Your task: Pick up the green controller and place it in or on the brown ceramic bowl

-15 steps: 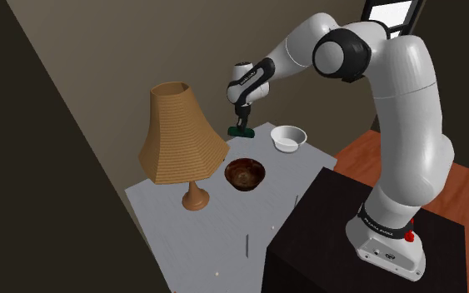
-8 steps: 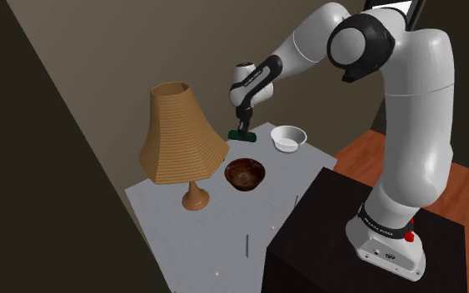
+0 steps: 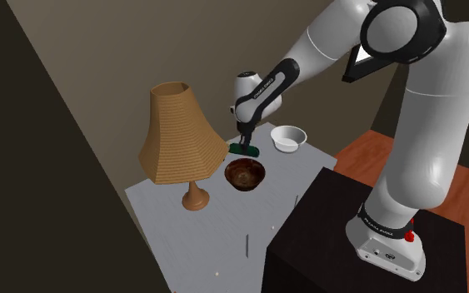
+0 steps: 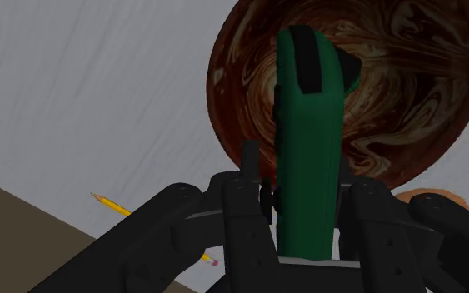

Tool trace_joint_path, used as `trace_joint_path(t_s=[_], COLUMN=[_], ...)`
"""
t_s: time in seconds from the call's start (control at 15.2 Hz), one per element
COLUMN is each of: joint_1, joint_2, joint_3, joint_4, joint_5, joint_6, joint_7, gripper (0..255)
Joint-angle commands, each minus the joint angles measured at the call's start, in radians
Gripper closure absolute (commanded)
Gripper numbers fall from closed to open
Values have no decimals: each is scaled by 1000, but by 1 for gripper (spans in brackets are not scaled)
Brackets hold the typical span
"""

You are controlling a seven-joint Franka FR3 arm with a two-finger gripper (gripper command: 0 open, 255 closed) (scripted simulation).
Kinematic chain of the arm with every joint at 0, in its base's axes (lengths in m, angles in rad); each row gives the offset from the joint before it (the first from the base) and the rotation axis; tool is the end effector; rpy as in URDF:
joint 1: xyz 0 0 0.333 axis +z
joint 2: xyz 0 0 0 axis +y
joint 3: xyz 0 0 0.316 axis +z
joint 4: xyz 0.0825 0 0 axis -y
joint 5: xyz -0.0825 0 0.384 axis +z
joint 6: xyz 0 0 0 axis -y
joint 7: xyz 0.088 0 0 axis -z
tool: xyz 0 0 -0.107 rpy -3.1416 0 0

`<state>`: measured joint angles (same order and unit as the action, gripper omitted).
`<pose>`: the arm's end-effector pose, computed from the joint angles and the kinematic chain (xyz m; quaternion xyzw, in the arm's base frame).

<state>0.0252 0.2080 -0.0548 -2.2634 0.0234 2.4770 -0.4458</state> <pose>0.5375 -0.0161 0.2691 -0.9802 -0.1982 -0.0033 0.0008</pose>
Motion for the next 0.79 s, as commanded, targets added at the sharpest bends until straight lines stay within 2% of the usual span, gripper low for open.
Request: trace_joint_path(t_s=[0.0, 0.07, 0.73], joint_1=[23, 40, 38], joint_2=[-47, -78, 43], joint_3=[11, 21, 24], joint_4=[-61, -105, -113], joint_5=[-7, -12, -3], joint_6=[14, 28, 156], joint_7=[39, 70, 63], gripper=[255, 255, 255])
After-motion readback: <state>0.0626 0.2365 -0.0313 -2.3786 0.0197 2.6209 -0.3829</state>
